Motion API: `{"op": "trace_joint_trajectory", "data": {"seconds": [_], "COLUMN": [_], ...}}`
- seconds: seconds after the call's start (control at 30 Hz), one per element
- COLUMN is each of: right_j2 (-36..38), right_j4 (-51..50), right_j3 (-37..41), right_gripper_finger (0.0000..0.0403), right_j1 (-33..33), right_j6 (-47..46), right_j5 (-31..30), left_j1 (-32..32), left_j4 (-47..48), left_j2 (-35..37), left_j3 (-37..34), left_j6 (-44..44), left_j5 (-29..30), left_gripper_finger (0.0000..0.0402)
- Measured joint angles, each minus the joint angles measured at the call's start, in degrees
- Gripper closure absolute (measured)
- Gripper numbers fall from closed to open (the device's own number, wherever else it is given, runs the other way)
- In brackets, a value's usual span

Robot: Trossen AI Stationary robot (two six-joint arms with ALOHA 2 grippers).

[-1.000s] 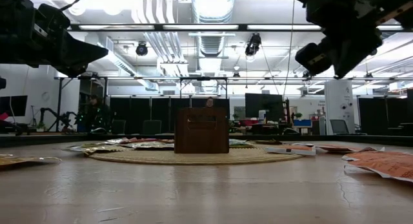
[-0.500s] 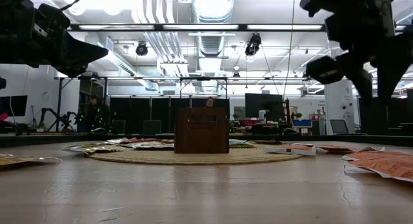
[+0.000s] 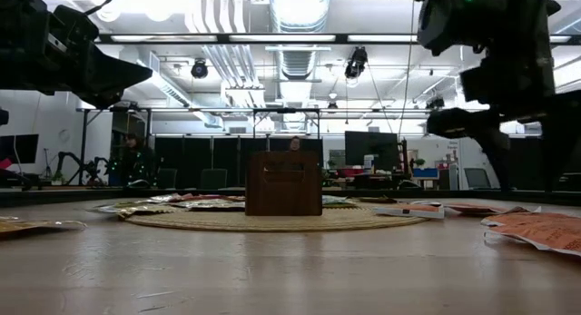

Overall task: Pick & Place Tea
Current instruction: Put the white tea bag into the top section of the wooden organizer

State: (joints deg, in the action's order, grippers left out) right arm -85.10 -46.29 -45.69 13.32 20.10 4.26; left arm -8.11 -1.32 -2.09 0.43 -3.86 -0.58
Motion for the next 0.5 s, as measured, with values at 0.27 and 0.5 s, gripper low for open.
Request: {"op": "trace_joint_trajectory", "data": {"seconds": [0.27, 0.5], "right_j2": [-3.2, -5.9], "right_j4": [1.6, 2.7], "right_j3": [-0.6, -1.4], "right_gripper_finger": [0.0264, 0.0272], "right_j1": [2.7, 2.7], "right_j6": [0.7, 0.9], "right_j5": [-4.3, -4.3], "left_j1": [0.0, 0.0], "left_j4": [0.0, 0.0], "left_j2": [0.0, 0.0], "left_j3": [0.0, 0.0], "left_j6": [0.0, 0.0], "left_j5": [0.0, 0.0], "left_gripper_finger": [0.0402, 0.0402]}}
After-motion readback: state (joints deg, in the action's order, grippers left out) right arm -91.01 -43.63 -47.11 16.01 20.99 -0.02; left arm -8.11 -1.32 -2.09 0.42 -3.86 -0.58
